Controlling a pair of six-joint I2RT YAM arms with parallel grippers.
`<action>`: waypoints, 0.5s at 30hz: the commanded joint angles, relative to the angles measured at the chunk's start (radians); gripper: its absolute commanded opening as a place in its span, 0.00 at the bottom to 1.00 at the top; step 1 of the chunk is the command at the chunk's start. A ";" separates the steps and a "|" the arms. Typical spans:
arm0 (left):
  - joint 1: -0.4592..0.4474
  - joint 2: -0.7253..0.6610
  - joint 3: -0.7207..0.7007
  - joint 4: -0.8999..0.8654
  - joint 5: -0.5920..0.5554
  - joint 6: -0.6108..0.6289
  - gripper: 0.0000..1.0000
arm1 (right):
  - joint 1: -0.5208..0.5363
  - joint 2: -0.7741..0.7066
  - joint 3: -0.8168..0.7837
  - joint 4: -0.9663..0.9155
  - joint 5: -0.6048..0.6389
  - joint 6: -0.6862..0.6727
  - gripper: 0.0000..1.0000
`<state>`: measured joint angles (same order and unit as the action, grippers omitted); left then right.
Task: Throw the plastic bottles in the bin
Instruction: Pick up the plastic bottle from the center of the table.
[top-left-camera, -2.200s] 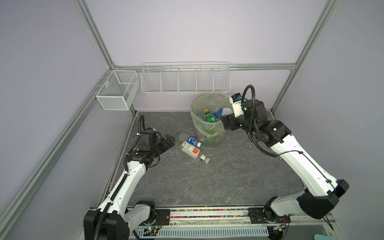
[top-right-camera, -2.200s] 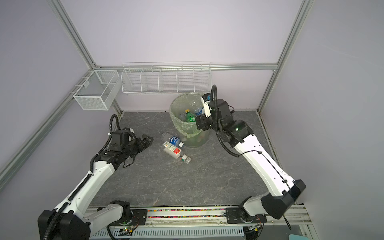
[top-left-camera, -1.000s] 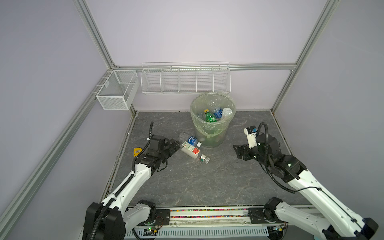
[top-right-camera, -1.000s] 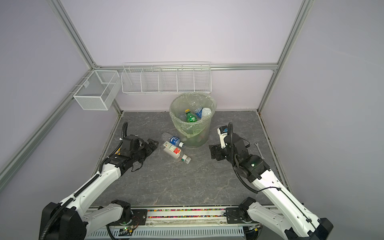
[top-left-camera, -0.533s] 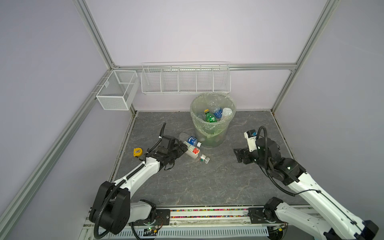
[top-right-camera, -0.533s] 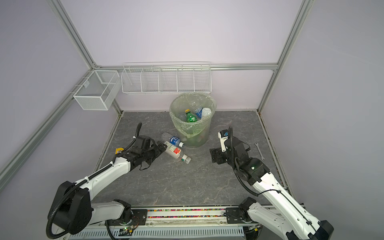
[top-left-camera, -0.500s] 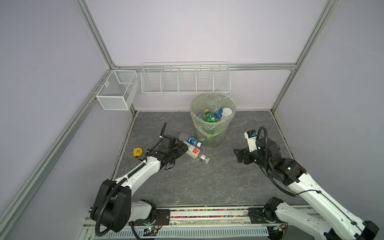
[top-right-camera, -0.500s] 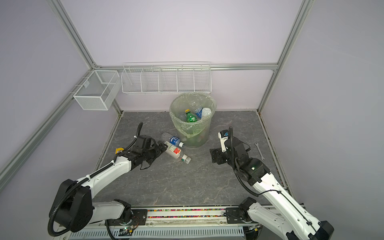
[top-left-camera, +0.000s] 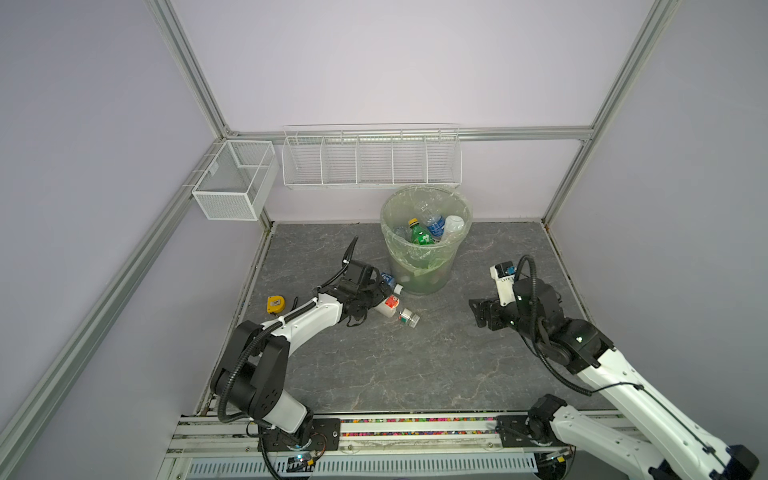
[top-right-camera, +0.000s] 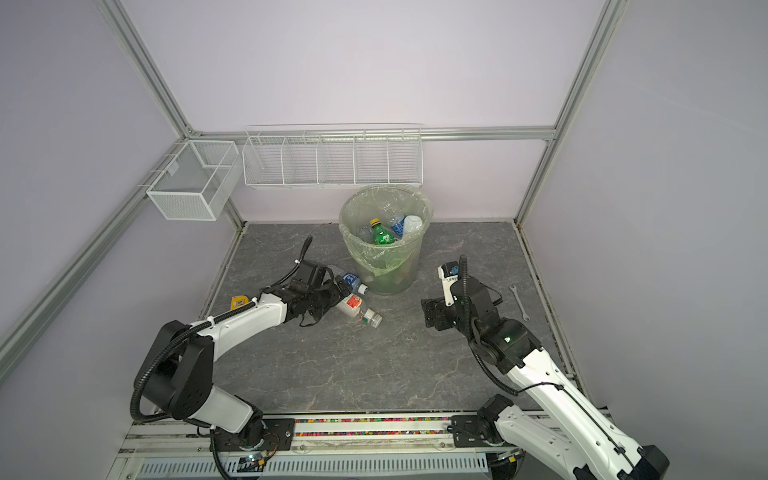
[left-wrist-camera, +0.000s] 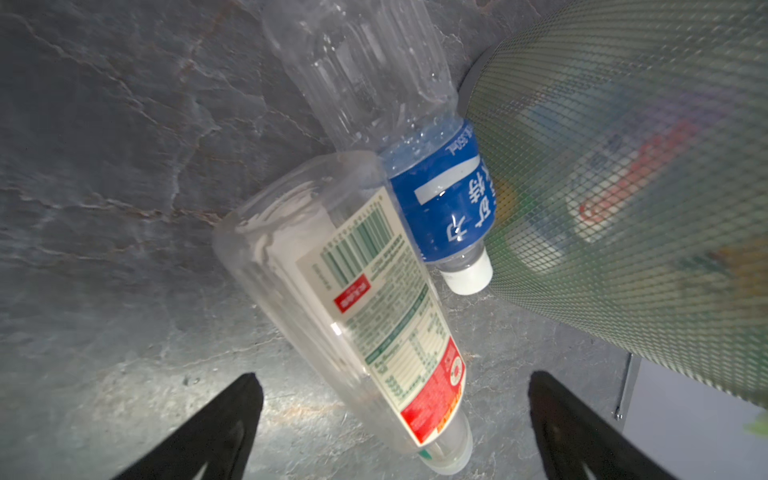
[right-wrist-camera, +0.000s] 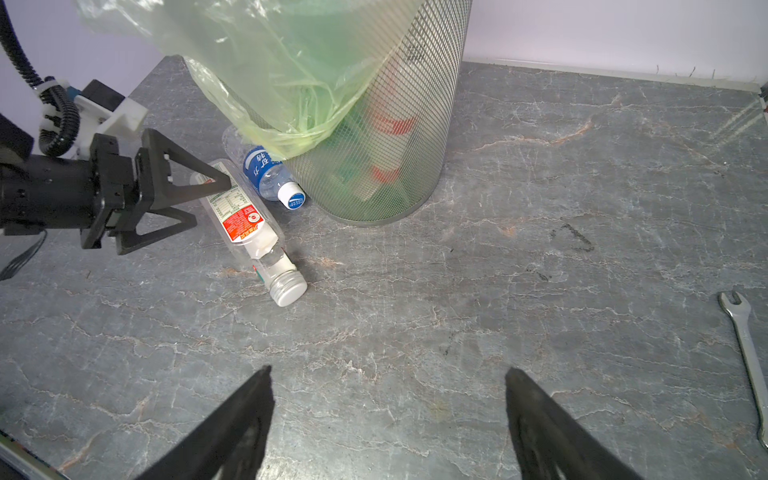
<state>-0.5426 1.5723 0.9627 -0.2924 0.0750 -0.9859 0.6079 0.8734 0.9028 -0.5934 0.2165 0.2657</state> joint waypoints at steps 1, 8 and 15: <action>-0.012 0.035 0.051 -0.062 -0.041 -0.015 1.00 | -0.007 0.021 -0.006 0.003 -0.005 0.016 0.88; -0.013 0.111 0.124 -0.161 -0.075 0.016 1.00 | -0.008 0.034 0.002 0.002 0.003 0.016 0.88; -0.013 0.190 0.165 -0.164 -0.056 0.021 0.96 | -0.010 0.042 0.014 0.012 0.010 0.023 0.88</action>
<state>-0.5522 1.7428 1.1049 -0.4324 0.0269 -0.9714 0.6037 0.9085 0.9031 -0.5934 0.2169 0.2710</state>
